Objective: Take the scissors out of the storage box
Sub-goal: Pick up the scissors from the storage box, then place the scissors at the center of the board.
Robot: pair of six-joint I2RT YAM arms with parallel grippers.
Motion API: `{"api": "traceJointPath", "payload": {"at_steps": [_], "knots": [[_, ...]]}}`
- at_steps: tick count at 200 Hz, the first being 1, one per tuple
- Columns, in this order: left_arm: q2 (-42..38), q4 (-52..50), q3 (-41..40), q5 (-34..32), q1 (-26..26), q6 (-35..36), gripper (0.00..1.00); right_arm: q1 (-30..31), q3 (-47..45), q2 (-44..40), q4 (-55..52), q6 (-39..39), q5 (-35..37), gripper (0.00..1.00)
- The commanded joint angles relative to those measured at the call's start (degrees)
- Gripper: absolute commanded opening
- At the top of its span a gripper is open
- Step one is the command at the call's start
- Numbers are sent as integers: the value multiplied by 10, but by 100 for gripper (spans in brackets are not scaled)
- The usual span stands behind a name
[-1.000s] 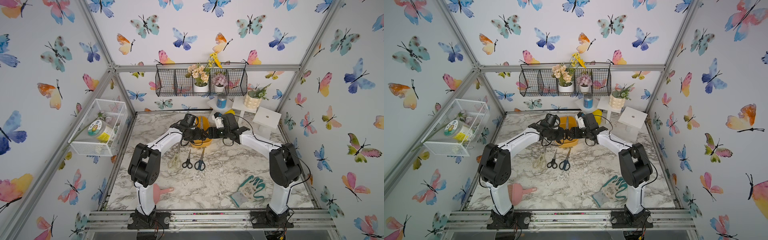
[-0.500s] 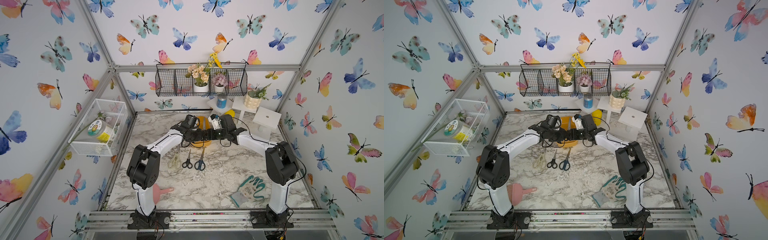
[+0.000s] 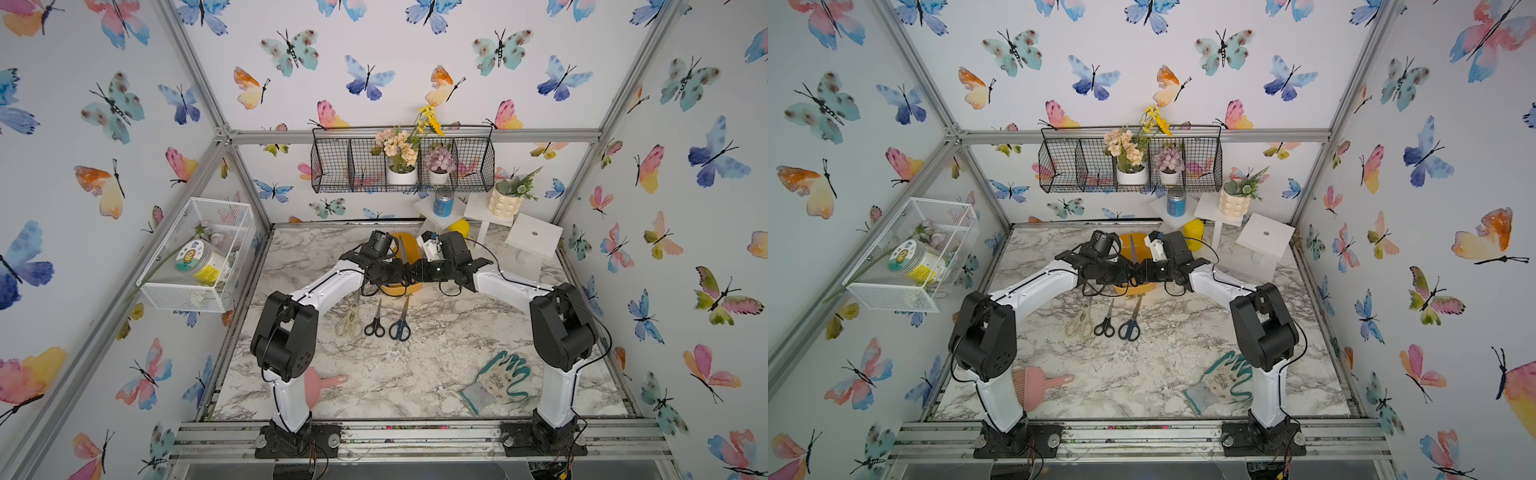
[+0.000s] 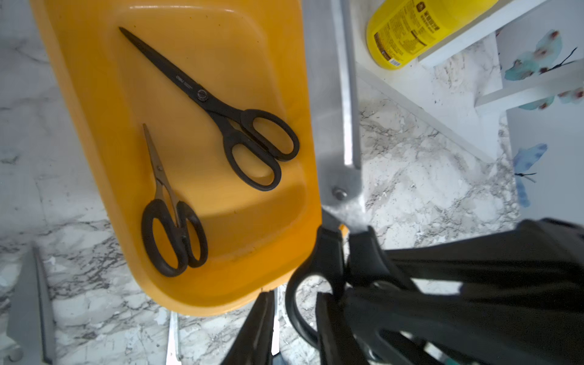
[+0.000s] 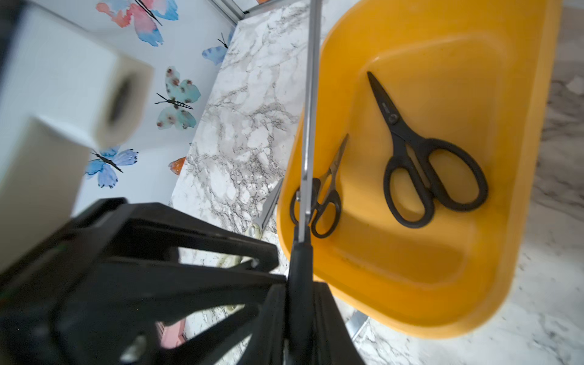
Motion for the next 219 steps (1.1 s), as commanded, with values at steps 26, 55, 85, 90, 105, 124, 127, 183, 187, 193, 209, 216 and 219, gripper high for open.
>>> {"api": "traceJointPath", "payload": {"at_steps": [26, 55, 85, 90, 105, 124, 127, 183, 187, 193, 209, 216, 219], "knots": [[-61, 11, -22, -3, 8, -4, 42, -15, -50, -74, -34, 1, 56, 13], [-72, 4, -40, -16, 27, 4, 43, -22, -114, -119, -44, 3, 60, 13], [-80, -16, -40, -42, 34, 22, 43, -28, -198, -158, -23, 29, 64, 13], [-81, -18, -39, -45, 34, 24, 43, -29, -212, -163, -14, 37, 64, 13], [-82, -23, -39, -46, 36, 26, 43, -29, -244, -173, 10, 58, 62, 13], [-80, -23, -39, -47, 36, 25, 43, -29, -266, -170, 30, 79, 47, 13], [-79, -23, -39, -47, 36, 25, 43, -29, -270, -168, 34, 83, 44, 13], [-53, -38, -6, -57, 39, 36, 43, -28, -325, -139, 114, 147, -11, 14], [-51, -38, -4, -58, 39, 36, 44, -28, -325, -138, 113, 147, -13, 15], [-48, -39, 0, -58, 40, 37, 44, -28, -325, -136, 112, 146, -15, 15], [-42, -39, 9, -57, 40, 40, 44, -28, -319, -121, 109, 139, -33, 17], [-38, -39, 13, -56, 41, 41, 44, -27, -314, -112, 108, 136, -40, 17], [-36, -40, 15, -56, 40, 42, 44, -26, -312, -109, 109, 136, -42, 17]]}}
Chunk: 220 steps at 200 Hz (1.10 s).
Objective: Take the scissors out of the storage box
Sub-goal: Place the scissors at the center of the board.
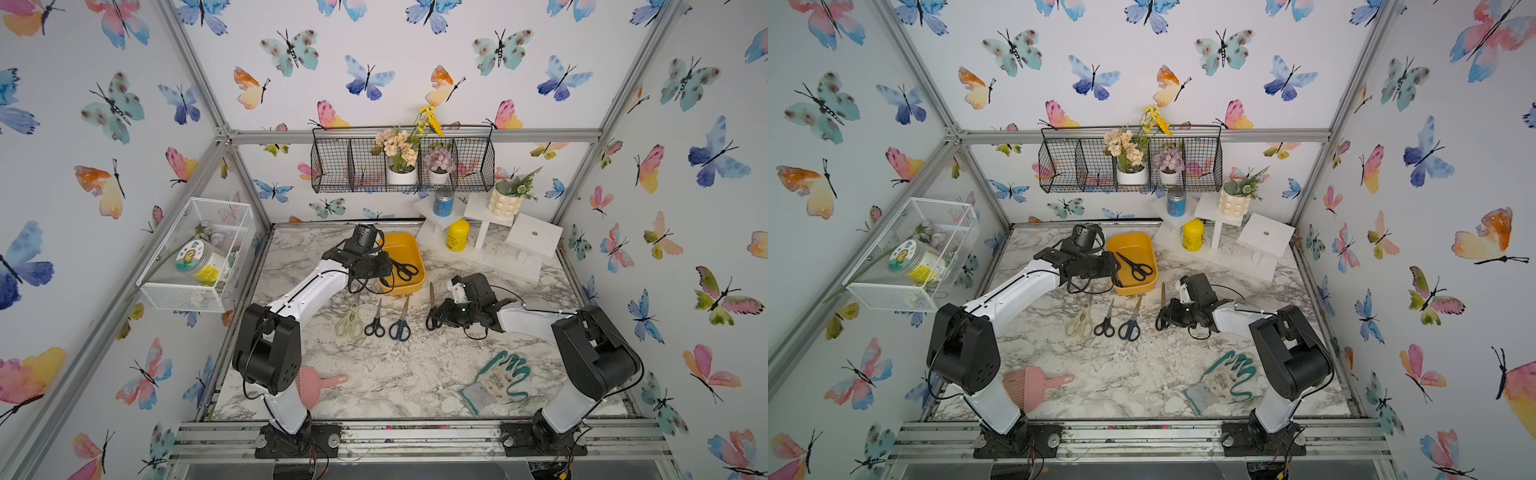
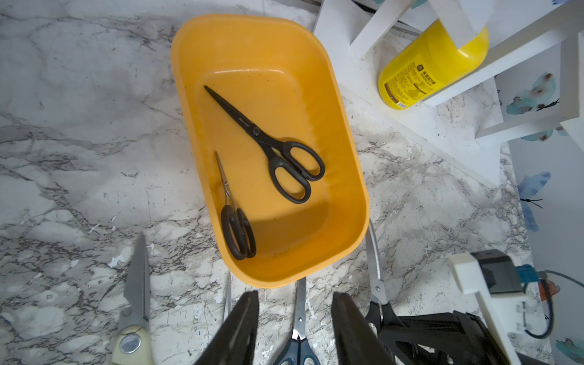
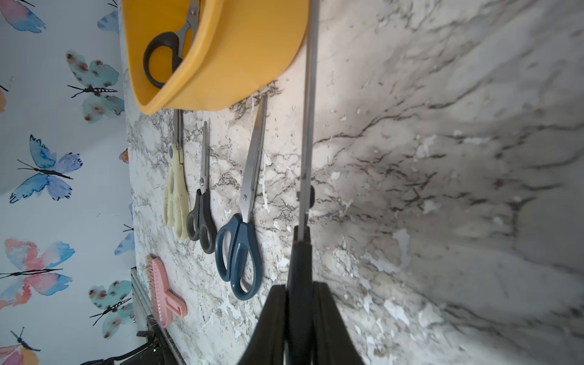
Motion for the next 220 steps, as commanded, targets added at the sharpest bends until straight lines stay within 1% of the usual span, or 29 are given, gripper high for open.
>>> {"api": "traceJointPath", "payload": {"at_steps": [1, 19, 57, 68, 79, 99, 133, 136, 144, 164, 184, 220], "knots": [[20, -13, 20, -23, 3, 14, 44, 3, 10, 24, 24, 4, -41, 17], [30, -15, 29, -22, 3, 16, 44, 6, 25, 40, 15, -1, -41, 17], [51, -15, 44, -27, 3, 21, 44, 7, 44, 56, 2, -3, -34, 23], [62, -16, 52, -29, 3, 23, 44, 6, 50, 63, -4, -5, -33, 26], [75, -18, 62, -29, 3, 25, 44, 7, 59, 67, -17, -12, -26, 32], [103, -20, 77, -30, 3, 27, 43, 6, 75, 68, -44, -26, -10, 39], [144, -24, 114, -35, 0, 34, 43, 6, 90, 48, -95, -58, 24, 45], [160, -25, 118, -38, -1, 34, 43, 6, 92, 46, -101, -62, 28, 46], [175, -30, 131, -45, -4, 39, 43, 6, 99, 39, -116, -71, 40, 48], [212, -44, 167, -52, -10, 47, 42, 6, 116, 22, -153, -92, 65, 50], [243, -45, 184, -50, -12, 44, 41, 6, 129, 10, -178, -110, 82, 52], [284, -45, 211, -54, -13, 37, 41, 7, 154, 9, -196, -127, 87, 54]]}}
